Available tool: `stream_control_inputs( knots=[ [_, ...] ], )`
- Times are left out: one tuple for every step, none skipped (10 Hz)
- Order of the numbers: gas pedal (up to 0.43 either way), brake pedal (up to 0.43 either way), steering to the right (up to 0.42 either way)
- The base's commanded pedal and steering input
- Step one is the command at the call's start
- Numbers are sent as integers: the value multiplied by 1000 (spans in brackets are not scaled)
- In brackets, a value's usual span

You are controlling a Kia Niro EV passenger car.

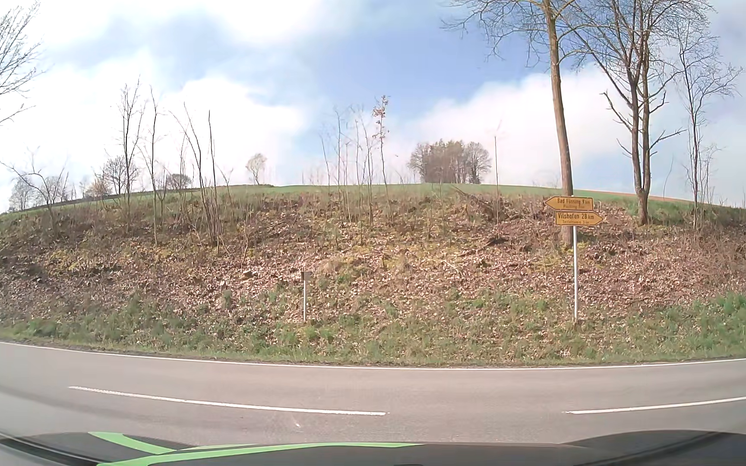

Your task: Follow the waypoints while adhering to traffic rules and regulations

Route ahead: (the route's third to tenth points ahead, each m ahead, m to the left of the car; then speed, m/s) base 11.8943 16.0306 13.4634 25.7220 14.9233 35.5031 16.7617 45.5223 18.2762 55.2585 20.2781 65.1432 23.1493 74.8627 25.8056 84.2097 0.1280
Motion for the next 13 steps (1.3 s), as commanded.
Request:
stream_control_inputs(
  knots=[
    [0,262,-204],
    [0,244,-201],
    [0,244,-193],
    [0,250,-186],
    [0,268,-186],
    [0,280,-186],
    [0,293,-186],
    [0,299,-186],
    [0,305,-186],
    [0,305,-186],
    [0,305,-186],
    [0,299,-186],
    [0,305,-186]
  ],
)
